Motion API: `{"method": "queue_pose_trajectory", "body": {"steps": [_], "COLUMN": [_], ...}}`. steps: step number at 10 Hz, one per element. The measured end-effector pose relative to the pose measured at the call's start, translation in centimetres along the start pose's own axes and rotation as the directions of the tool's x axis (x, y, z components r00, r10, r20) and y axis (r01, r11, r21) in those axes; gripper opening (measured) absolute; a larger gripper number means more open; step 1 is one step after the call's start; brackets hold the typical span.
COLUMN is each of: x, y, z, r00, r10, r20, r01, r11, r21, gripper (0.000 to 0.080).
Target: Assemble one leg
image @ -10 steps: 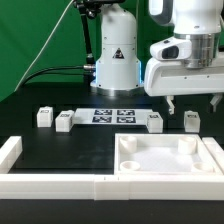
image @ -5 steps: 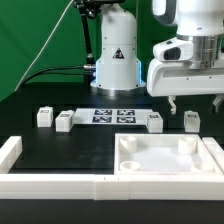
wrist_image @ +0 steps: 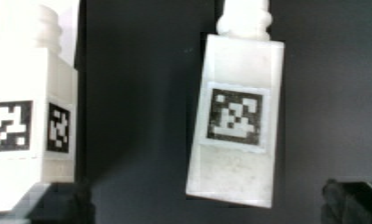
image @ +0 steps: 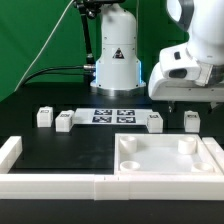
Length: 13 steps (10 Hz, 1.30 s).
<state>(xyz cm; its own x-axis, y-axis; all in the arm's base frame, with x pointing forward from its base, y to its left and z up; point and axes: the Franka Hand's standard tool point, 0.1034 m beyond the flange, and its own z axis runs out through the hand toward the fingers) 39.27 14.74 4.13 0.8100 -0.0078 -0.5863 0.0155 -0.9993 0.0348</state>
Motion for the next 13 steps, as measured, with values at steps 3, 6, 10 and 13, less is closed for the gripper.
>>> {"method": "queue_pose_trajectory", "body": {"steps": [3, 6, 10, 13], "x": [-0.2, 0.0, -0.4, -0.4], "y": [-0.3, -1.6, -1.4, -1.5], "z": [1.4, 2.8, 4.4, 4.5], "r00": [0.975, 0.978, 0.975, 0.975], "r10": [0.010, 0.011, 0.013, 0.011], "r20": [0.222, 0.206, 0.220, 0.221], "r01": [-0.007, -0.007, -0.008, -0.005], "r11": [1.000, 1.000, 1.000, 1.000], "r21": [-0.012, -0.021, -0.026, -0.027], "gripper": [0.0649, 0.0649, 0.0649, 0.0518]}}
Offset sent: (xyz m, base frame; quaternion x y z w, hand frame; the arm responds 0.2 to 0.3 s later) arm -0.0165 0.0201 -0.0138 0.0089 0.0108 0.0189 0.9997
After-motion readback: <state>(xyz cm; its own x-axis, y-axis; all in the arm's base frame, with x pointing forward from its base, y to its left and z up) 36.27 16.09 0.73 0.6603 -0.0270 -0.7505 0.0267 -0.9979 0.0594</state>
